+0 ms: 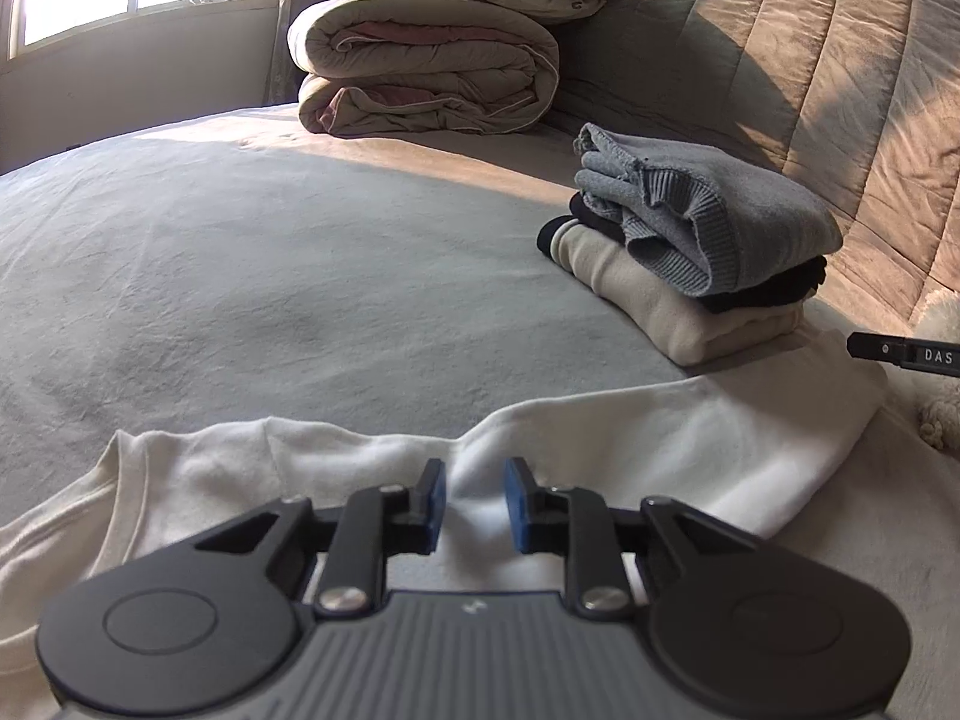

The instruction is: Fold clothes

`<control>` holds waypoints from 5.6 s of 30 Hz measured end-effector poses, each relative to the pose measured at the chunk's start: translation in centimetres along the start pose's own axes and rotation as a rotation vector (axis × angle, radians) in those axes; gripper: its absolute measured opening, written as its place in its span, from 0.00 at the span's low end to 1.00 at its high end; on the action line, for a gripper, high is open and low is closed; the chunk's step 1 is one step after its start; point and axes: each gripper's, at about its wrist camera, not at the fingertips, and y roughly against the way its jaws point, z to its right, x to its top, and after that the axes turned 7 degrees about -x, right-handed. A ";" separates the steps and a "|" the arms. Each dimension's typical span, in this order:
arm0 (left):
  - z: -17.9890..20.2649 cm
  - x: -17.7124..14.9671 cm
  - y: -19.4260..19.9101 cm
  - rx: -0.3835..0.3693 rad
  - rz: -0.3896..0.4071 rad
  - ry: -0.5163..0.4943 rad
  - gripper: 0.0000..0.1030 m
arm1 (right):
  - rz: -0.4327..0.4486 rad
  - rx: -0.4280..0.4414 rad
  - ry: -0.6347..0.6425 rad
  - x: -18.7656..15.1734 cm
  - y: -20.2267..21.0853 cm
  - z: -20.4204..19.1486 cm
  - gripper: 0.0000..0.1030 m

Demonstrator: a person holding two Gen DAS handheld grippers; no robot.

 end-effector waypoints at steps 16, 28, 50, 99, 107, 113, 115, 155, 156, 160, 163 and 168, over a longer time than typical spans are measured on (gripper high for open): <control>-0.7 -0.1 3.0 0.010 0.084 0.132 0.21 | -0.058 0.153 0.028 0.0 2.1 -3.9 0.42; 2.9 -3.3 3.7 -0.122 -0.023 -0.009 0.21 | -0.127 0.373 0.244 -2.6 4.8 -12.0 0.42; -2.9 -6.9 18.8 0.202 0.016 0.066 0.42 | -0.131 0.417 0.350 -1.4 10.7 -21.6 0.47; -19.6 -25.9 42.4 0.926 0.409 0.886 0.24 | -0.255 0.677 0.319 -11.2 19.6 -45.9 0.50; -20.2 -28.9 46.4 0.935 0.467 1.130 0.39 | -0.197 0.732 0.408 -11.8 21.3 -50.1 0.51; -22.6 -30.1 47.9 0.927 0.469 1.174 0.39 | -0.165 0.769 0.513 -12.9 21.3 -52.3 0.51; -23.1 -30.3 48.1 0.926 0.469 1.171 0.39 | -0.126 0.792 0.576 -13.4 22.0 -53.2 0.51; -25.6 -31.1 49.6 0.884 0.482 1.206 0.21 | 0.001 0.824 1.210 -17.8 24.5 -59.2 0.09; -25.7 -31.0 49.5 0.883 0.479 1.203 0.21 | -0.016 0.830 1.190 -17.7 24.5 -59.0 0.09; -25.9 -30.6 48.9 0.882 0.440 1.167 0.15 | -0.116 0.867 1.053 -17.4 23.6 -58.4 0.09; -26.0 -30.4 48.6 0.882 0.422 1.140 0.00 | -0.246 0.928 0.932 -16.4 22.5 -57.8 0.07; -25.6 -30.2 49.0 0.928 0.450 1.103 0.00 | -0.384 1.035 0.824 -14.4 22.0 -57.2 0.09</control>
